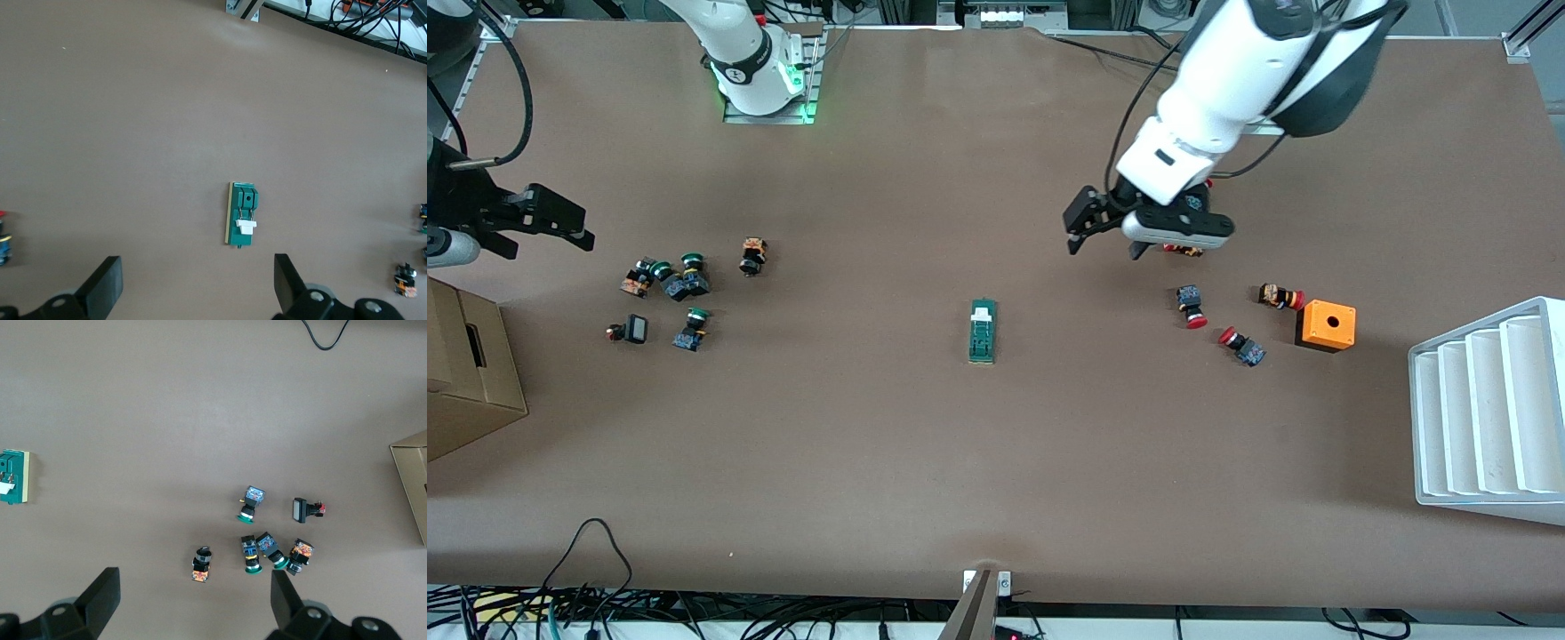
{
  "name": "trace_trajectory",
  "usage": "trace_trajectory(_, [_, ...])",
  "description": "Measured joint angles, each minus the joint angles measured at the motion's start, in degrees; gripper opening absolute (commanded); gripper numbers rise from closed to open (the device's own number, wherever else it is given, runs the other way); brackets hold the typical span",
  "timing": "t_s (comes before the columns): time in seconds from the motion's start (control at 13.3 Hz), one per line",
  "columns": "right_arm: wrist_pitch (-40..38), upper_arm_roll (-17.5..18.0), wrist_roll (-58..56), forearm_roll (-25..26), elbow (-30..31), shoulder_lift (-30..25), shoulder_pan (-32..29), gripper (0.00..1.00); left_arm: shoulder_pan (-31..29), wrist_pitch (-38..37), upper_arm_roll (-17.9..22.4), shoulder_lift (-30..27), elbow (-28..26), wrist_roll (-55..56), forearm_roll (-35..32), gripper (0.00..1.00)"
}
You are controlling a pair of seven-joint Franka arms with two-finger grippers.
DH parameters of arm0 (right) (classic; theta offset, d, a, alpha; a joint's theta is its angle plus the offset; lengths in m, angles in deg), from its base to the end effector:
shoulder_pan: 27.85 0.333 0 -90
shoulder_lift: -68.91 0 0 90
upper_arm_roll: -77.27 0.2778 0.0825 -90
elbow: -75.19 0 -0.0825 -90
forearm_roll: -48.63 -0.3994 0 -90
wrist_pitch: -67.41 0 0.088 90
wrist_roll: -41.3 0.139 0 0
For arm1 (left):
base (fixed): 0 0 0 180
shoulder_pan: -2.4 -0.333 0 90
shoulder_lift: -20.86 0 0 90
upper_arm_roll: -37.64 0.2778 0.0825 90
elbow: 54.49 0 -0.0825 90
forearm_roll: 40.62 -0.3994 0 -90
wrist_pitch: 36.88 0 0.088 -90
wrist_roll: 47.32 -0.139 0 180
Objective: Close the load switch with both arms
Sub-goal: 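Move the left gripper over the green load switch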
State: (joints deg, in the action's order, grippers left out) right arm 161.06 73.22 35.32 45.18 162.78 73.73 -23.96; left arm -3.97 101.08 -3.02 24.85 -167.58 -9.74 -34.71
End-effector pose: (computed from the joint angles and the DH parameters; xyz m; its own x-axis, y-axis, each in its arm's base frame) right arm 0.5990 0.0077 0.5318 0.9948 0.0978 0.0273 0.0991 -0.9937 -0.0516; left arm 0.5175 -0.3513 0.4082 0.9651 0.1626 0.2052 0.0878 -0.9394 0.3313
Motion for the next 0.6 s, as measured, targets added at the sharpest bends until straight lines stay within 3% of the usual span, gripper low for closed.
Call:
trace_trajectory(0.23, [0.0, 0.0, 0.0, 0.0, 0.0, 0.0, 0.0, 1.00, 3.0, 8.3, -1.4, 3.1, -3.5, 15.0, -13.7, 1.00])
trace_trajectory(0.6, [0.0, -0.1, 0.0, 0.0, 0.0, 0.0, -0.3, 1.00, 9.3, 10.9, -1.5, 15.6, -3.1, 54.8, -56.6, 1.00])
